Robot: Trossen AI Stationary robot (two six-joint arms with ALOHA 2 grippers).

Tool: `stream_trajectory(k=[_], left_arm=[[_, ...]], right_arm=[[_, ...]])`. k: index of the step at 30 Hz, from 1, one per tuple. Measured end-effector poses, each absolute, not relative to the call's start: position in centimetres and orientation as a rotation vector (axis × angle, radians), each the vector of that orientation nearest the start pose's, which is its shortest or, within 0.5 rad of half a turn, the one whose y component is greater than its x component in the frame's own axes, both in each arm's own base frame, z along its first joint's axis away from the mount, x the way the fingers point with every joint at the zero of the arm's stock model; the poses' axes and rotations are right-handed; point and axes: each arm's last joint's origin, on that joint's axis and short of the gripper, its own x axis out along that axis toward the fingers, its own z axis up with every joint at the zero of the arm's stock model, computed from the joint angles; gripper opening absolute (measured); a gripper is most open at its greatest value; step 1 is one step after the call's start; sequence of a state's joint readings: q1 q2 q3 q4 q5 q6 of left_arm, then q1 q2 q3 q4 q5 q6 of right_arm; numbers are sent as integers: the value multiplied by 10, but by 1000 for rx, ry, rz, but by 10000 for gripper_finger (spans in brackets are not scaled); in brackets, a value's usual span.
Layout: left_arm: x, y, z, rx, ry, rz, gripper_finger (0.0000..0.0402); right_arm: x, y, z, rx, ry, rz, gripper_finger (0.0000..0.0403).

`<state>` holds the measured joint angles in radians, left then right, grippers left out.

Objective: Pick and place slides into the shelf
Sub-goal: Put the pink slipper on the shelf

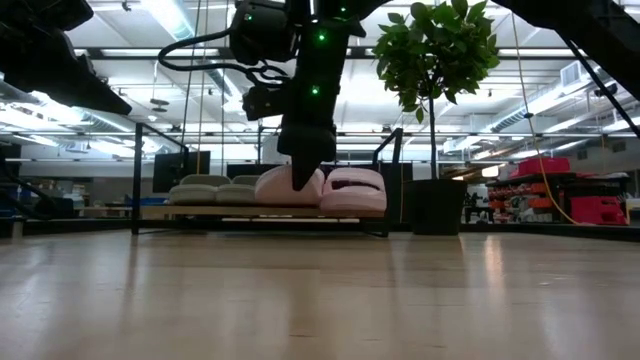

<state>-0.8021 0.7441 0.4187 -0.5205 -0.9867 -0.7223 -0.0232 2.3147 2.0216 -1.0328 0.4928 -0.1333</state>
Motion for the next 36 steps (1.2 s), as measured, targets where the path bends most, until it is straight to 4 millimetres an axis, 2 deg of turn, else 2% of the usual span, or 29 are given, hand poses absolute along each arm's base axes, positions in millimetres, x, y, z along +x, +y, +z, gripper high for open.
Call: stream_trajectory(k=[8,12,21,26,32,36], left_arm=[[110,-79,198,-43,427,343,107],[110,-79,198,-43,428,343,107],[110,-79,198,-43,428,343,107],[110,-79,198,-45,426,342,107],[110,-79,198,-45,426,342,107],[110,-79,198,-45,426,343,107]], right_arm=[[472,-25,195,-426,1336,-353,123],[469,-28,203,-441,1339,-372,138],[462,-36,225,-254,1287,-273,153],[463,-39,226,-151,1271,-200,165],[463,-47,226,-171,1265,-248,179],[462,-53,226,-167,1267,-253,172]])
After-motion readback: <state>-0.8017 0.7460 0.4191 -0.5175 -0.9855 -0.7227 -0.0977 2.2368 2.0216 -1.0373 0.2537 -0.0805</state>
